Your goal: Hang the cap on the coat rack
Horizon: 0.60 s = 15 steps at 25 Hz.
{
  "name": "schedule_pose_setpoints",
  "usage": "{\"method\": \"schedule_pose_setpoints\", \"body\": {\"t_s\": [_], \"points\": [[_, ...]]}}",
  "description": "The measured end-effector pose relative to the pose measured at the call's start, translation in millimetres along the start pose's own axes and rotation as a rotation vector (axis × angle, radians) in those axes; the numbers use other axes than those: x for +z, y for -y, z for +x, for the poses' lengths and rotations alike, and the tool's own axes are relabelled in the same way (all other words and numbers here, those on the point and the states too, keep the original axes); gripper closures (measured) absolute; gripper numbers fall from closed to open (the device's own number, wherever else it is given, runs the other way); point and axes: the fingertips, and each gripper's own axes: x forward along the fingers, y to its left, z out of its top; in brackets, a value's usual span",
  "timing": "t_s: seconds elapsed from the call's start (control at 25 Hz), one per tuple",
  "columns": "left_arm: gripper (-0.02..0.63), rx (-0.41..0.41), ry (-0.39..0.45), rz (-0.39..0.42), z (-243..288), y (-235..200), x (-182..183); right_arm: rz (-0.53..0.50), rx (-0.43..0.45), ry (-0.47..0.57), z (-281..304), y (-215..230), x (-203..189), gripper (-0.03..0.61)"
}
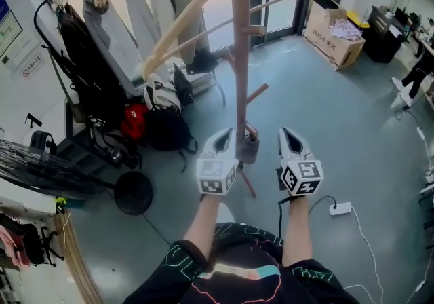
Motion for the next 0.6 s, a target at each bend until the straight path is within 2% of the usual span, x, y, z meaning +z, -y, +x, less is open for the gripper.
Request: {"method": "schedule_pose_setpoints", "body": {"t_s": [0.24,0.6], "points": [[0.607,0.015,-0.023,-0.001,-3,-12,-6,-0.011,0.055,0.018,6,-16,0,0.575],[0.607,0.013,-0.052,0.006,-2,-14,-18,-0.016,0.052,-0.008,15,-17,-14,0.575]]}}
